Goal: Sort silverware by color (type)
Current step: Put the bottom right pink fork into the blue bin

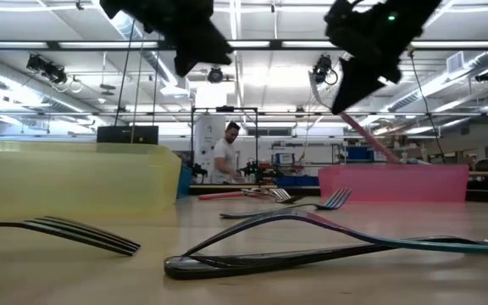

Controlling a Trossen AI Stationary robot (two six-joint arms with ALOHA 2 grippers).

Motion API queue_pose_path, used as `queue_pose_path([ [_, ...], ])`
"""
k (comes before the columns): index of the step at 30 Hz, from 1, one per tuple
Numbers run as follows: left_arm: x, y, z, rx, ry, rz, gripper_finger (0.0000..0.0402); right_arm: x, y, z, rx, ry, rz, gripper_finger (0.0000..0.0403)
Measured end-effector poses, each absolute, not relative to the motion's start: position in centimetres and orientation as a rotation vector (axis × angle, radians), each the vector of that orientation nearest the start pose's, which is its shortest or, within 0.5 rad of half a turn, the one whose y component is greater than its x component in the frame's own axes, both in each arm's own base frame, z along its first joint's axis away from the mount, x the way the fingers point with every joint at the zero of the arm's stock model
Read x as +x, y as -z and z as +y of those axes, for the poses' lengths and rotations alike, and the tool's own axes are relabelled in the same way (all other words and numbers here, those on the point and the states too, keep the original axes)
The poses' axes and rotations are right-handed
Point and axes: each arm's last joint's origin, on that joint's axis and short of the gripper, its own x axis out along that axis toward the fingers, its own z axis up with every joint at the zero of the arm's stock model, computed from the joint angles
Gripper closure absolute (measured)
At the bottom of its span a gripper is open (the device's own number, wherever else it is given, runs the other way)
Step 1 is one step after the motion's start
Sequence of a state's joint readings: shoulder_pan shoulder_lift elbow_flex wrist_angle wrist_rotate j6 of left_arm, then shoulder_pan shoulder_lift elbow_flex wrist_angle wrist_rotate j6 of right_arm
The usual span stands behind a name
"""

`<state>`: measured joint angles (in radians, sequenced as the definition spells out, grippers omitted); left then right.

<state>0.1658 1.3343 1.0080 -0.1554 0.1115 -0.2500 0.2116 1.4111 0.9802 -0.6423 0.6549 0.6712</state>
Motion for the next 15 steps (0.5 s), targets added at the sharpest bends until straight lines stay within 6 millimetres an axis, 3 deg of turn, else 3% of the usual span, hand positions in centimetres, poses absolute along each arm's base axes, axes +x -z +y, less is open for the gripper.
queue_pose_path([
  [8, 29.9, -30.5, 5.0, -0.227, -0.178, 0.315, 0.0294, 28.9, -25.9, 1.2, 0.065, 0.652, 0.581, 0.0384],
  [15, 31.1, -29.4, 5.7, -0.194, -0.263, 0.301, 0.0294, 29.7, -26.9, 0.4, 0.024, 0.642, 0.496, 0.0384],
])
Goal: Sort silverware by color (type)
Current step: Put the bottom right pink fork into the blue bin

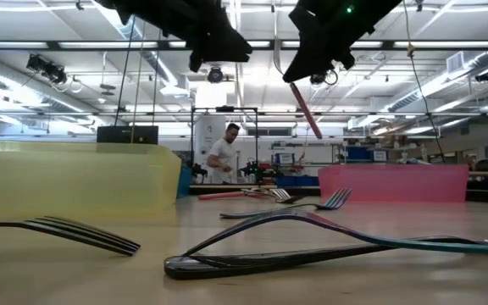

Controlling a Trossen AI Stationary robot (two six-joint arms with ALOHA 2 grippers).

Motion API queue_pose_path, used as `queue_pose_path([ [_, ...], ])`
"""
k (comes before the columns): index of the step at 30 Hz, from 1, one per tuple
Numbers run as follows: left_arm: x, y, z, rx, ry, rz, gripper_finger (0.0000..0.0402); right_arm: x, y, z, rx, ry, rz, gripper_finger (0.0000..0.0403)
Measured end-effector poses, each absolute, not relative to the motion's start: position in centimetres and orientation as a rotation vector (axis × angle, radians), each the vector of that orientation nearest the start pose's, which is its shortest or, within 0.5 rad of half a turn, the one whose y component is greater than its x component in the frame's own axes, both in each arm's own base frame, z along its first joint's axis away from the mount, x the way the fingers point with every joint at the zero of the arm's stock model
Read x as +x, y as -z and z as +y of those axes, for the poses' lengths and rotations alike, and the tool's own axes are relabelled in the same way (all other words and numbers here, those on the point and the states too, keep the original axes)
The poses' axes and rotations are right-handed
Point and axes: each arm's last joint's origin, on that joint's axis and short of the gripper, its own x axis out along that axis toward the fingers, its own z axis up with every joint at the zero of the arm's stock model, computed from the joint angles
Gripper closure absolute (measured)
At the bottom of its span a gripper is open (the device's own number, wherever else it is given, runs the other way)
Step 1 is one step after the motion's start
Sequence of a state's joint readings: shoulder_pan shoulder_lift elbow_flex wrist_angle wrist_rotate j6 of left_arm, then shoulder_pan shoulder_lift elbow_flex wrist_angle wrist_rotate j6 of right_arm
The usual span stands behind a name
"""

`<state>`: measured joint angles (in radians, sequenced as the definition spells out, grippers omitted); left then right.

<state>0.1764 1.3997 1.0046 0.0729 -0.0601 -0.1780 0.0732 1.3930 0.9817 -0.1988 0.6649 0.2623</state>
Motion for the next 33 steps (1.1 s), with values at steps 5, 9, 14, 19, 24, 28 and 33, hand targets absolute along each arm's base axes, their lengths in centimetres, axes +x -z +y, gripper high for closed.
queue_pose_path([
  [5, 32.0, -28.5, 6.3, -0.197, -0.276, 0.297, 0.0294, 29.8, -27.1, -0.1, 0.019, 0.668, 0.474, 0.0383],
  [9, 32.6, -28.2, 6.4, -0.203, -0.278, 0.274, 0.0295, 29.8, -27.2, -0.8, 0.001, 0.720, 0.462, 0.0383],
  [14, 33.3, -28.1, 6.3, -0.130, -0.360, 0.218, 0.0295, 29.8, -27.3, -1.6, 0.012, 0.751, 0.449, 0.0383],
  [19, 34.3, -27.3, 5.9, -0.049, -0.398, 0.202, 0.0295, 29.7, -27.3, -2.0, 0.009, 0.779, 0.446, 0.0383],
  [24, 35.0, -26.7, 6.0, -0.046, -0.394, 0.169, 0.0295, 29.7, -27.3, -1.9, 0.011, 0.777, 0.446, 0.0383],
  [28, 35.1, -27.0, 6.2, -0.047, -0.402, 0.132, 0.0295, 29.8, -27.3, -1.7, 0.011, 0.770, 0.446, 0.0383],
  [33, 35.2, -27.3, 6.2, -0.033, -0.398, 0.099, 0.0295, 29.8, -27.3, -1.7, 0.019, 0.768, 0.443, 0.0383],
])
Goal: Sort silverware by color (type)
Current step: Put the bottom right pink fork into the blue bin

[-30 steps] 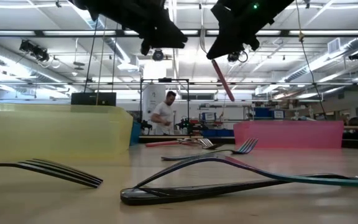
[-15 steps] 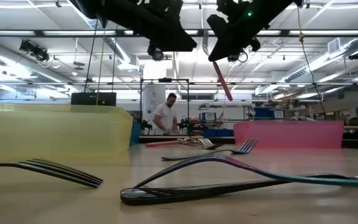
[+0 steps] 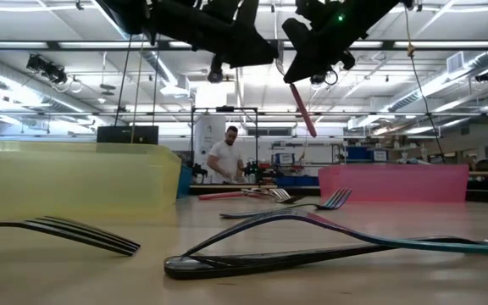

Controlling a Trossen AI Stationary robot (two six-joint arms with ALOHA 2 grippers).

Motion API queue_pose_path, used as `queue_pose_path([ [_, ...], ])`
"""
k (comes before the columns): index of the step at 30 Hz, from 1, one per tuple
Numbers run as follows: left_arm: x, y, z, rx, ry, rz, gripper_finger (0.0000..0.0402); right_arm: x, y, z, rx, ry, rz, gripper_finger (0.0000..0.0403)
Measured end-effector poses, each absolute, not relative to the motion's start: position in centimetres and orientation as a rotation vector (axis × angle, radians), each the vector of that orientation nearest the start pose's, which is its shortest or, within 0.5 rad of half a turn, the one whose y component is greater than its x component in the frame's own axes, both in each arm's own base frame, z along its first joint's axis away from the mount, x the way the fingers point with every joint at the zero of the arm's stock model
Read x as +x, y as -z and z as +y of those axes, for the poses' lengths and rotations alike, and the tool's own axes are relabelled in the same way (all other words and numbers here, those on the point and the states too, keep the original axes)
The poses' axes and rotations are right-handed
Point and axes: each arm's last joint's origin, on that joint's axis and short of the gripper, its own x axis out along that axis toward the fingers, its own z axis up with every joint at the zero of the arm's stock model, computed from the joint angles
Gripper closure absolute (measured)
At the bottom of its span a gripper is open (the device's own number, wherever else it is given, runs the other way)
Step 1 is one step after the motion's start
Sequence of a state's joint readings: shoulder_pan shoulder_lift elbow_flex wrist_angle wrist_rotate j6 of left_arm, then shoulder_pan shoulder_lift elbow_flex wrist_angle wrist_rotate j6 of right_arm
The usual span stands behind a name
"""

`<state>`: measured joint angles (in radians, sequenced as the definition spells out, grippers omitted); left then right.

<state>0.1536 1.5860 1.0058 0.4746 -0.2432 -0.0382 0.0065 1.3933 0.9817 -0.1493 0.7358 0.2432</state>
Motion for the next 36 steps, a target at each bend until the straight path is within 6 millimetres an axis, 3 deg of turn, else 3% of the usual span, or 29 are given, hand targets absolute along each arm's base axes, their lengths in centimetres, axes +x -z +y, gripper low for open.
queue_pose_path([
  [23, 34.9, -28.1, 8.1, -0.033, -0.397, 0.034, 0.0299, 30.2, -27.7, -1.7, 0.057, 0.697, 0.398, 0.0383],
  [36, 34.7, -28.1, 8.9, -0.014, -0.410, 0.033, 0.0386, 30.2, -27.8, -2.2, 0.065, 0.690, 0.393, 0.0382],
])
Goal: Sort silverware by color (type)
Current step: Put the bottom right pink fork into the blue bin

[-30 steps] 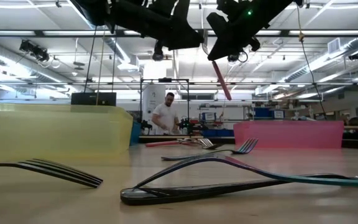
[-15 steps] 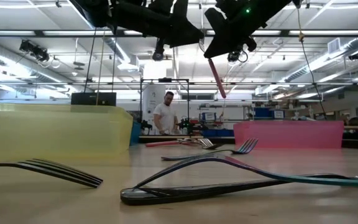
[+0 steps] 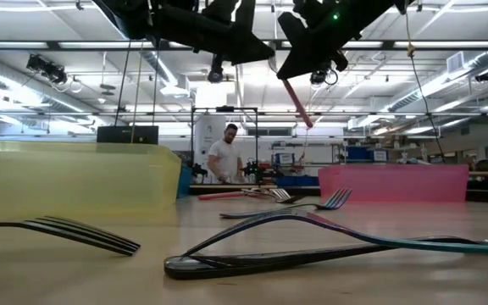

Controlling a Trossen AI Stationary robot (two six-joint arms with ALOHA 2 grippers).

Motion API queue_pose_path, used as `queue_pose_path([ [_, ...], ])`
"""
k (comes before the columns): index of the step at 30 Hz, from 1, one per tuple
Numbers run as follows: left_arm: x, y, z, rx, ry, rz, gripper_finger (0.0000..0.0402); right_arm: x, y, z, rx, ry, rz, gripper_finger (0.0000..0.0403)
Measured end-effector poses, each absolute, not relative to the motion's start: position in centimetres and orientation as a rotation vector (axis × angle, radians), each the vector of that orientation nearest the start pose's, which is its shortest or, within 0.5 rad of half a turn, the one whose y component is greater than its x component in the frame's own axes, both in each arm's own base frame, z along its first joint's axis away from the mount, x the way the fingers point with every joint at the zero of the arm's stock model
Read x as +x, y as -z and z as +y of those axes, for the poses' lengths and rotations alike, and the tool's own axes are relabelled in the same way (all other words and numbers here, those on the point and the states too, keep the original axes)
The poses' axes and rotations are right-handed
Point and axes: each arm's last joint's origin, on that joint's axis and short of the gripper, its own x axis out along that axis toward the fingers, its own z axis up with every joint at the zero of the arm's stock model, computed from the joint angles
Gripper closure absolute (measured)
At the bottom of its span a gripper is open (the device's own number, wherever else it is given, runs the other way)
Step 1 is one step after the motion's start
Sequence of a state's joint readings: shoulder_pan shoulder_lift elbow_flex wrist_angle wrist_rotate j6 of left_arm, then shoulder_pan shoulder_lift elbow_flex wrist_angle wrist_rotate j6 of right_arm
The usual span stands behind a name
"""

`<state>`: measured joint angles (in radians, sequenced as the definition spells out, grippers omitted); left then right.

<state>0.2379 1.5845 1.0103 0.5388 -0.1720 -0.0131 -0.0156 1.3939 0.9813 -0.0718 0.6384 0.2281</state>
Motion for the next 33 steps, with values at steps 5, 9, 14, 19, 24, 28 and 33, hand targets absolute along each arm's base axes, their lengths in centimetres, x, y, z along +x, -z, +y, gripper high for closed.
queue_pose_path([
  [5, 34.68, -28.27, 8.98, 0.004, -0.415, 0.022, 0.0398, 30.21, -27.87, -2.25, 0.067, 0.691, 0.387, 0.0382],
  [9, 34.68, -28.28, 8.97, 0.020, -0.414, 0.023, 0.0400, 30.21, -27.87, -2.25, 0.067, 0.691, 0.387, 0.0382],
  [14, 34.68, -28.30, 8.97, 0.023, -0.413, 0.022, 0.0401, 30.20, -27.85, -2.24, 0.067, 0.688, 0.390, 0.0382],
  [19, 34.70, -28.26, 8.93, 0.042, -0.408, 0.031, 0.0401, 30.21, -27.80, -2.21, 0.065, 0.678, 0.396, 0.0368],
  [24, 34.71, -28.26, 8.92, 0.045, -0.405, 0.030, 0.0401, 30.30, -27.79, -2.11, 0.085, 0.661, 0.390, 0.0343],
  [28, 34.70, -28.36, 8.95, 0.048, -0.410, 0.025, 0.0401, 30.35, -27.82, -2.08, 0.083, 0.657, 0.386, 0.0327],
  [33, 34.70, -28.37, 8.96, 0.049, -0.413, 0.025, 0.0401, 30.35, -27.80, -2.09, 0.078, 0.660, 0.387, 0.0309],
])
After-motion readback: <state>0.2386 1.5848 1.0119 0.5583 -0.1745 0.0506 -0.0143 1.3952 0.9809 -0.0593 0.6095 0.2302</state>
